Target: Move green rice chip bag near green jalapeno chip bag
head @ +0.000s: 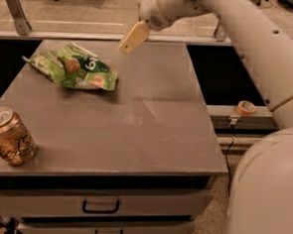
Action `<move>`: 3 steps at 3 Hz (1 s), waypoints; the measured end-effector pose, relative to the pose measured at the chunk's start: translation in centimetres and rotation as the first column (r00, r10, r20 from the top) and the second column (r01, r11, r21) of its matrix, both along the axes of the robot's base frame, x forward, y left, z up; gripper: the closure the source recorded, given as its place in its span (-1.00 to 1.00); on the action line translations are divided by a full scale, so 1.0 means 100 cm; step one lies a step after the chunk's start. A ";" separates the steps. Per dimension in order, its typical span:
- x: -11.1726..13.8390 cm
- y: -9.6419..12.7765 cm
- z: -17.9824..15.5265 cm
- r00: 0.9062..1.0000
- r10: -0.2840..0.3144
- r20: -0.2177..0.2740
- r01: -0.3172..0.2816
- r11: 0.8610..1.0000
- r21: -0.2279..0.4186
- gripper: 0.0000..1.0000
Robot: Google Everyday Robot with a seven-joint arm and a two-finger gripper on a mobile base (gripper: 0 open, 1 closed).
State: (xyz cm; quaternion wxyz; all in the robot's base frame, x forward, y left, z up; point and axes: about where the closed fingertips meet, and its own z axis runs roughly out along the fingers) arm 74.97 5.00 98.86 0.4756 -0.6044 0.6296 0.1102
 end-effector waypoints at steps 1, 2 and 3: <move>0.019 -0.101 0.045 0.991 -0.125 0.036 0.118 0.980 0.157 -1.00; 0.023 -0.182 0.075 0.965 -0.259 0.045 0.241 0.940 0.240 -1.00; 0.023 -0.187 0.080 0.962 -0.267 0.051 0.247 0.937 0.246 -1.00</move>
Offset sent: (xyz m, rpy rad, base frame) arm 0.0256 -0.2970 0.1147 0.3232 -0.1147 -0.4380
